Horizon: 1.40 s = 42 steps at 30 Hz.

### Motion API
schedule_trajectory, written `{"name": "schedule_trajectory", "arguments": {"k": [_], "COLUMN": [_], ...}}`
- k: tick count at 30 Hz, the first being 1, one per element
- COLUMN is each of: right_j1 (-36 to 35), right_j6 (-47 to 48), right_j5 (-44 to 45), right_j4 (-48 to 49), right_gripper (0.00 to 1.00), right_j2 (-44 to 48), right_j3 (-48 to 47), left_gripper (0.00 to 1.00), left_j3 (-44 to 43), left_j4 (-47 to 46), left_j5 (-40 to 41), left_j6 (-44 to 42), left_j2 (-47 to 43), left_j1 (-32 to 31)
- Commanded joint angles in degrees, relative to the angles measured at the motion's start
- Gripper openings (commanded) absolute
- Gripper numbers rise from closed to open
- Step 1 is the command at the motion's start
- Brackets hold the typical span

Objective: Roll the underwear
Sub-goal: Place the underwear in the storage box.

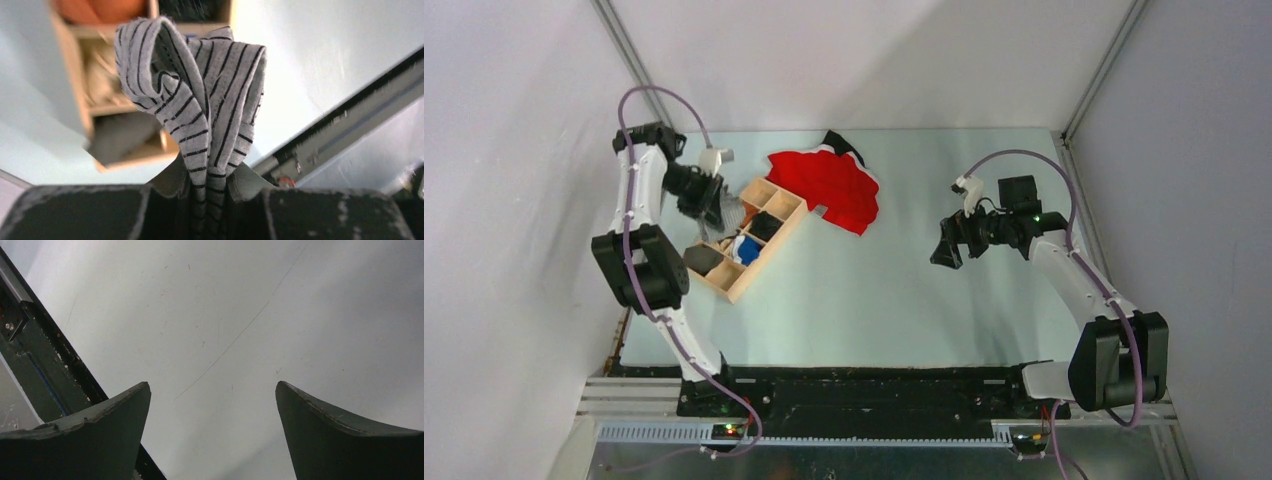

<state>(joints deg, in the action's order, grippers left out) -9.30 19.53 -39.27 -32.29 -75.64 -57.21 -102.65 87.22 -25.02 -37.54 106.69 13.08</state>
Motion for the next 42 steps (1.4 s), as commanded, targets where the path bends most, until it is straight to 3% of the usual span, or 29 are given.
{"name": "schedule_trajectory", "arguments": {"k": [1,6,9,14,16,20,24,31,42], "right_j1": [-1.4,-1.57,-1.55,-0.61,-0.27,-0.17,-0.11,0.57,1.55], "right_j6": [2.03,5.26,6.64,6.92,6.68,6.64,6.61,6.64,5.96], "right_j5": [0.61,2.98,3.81,4.69,4.72,4.49,4.26,4.45,3.93], "right_j4": [-3.14,-8.63,-10.5,-10.67,-10.18,-9.9,-9.51,-9.43,-8.08], "right_gripper": [1.0,0.99,0.99,0.99,0.99,0.99,0.99,0.99,1.0], "right_j2": [1.8,2.39,3.03,3.07,2.97,2.77,2.6,2.93,2.76], "right_j3": [-0.59,-1.27,-1.49,-0.98,-0.97,-0.97,-0.71,-0.01,0.95], "left_gripper": [0.0,0.0,0.0,0.0,0.0,0.0,0.0,0.0,0.0], "left_j3": [-12.84,-25.84,-34.14,-28.8,-26.35,-28.03,-31.12,-31.03,-32.56], "left_j4": [-6.38,-13.11,-11.11,-8.7,-4.92,2.08,3.31,-2.73,-11.04], "left_j5": [-9.35,-7.5,-5.19,-5.32,-3.2,3.2,8.91,17.5,25.46], "left_j6": [-0.69,-3.12,-6.78,-21.36,-30.03,-36.9,-36.37,-31.37,-28.42], "left_j2": [8.33,18.82,23.61,22.14,21.61,25.07,29.01,32.87,32.02], "left_j1": [-0.56,-3.55,-5.99,-9.65,-12.19,-16.65,-19.21,-22.68,-23.03]}}
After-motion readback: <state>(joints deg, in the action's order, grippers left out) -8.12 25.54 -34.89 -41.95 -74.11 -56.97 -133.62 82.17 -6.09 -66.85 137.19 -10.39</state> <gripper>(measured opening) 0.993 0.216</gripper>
